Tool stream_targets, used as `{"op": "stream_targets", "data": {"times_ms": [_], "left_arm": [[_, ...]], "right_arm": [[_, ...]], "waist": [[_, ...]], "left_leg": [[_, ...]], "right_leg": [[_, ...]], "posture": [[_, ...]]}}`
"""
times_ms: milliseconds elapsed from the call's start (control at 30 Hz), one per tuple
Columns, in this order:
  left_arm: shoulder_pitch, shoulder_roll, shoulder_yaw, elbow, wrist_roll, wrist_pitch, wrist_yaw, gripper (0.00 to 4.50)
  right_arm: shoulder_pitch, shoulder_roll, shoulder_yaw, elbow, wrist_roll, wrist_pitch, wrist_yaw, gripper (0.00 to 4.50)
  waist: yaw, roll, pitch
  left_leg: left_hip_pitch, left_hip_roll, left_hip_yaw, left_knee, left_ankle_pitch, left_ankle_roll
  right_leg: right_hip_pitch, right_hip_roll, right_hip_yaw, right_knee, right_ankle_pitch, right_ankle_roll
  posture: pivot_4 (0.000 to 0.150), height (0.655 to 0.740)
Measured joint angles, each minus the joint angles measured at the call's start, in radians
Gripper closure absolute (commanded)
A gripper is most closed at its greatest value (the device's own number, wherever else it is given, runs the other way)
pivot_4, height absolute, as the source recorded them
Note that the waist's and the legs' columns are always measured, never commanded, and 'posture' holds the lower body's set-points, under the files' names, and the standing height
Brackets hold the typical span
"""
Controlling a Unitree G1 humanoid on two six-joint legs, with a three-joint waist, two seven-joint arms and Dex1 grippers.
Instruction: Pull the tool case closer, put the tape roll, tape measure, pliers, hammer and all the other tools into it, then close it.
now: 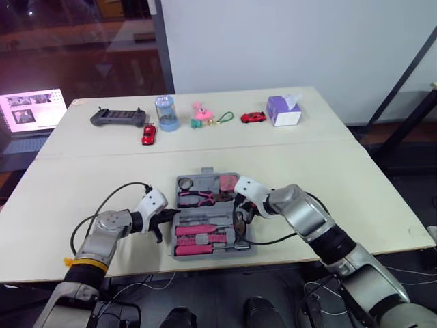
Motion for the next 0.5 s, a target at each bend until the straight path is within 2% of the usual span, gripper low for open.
{"op": "stream_targets", "data": {"times_ms": [500], "left_arm": [[0.053, 0.022, 0.004, -0.08, -0.018, 0.046, -0.002, 4.47]], "right_arm": [[0.033, 0.005, -0.004, -0.066, 0.0, 0.055, -0.015, 4.5]], "waist": [[-0.004, 0.0, 0.0]], "left_leg": [[0.0, 0.0, 0.0, 0.0, 0.0, 0.0]], "right_leg": [[0.0, 0.0, 0.0, 0.0, 0.0, 0.0]], "posture": [[0.15, 0.74]]}}
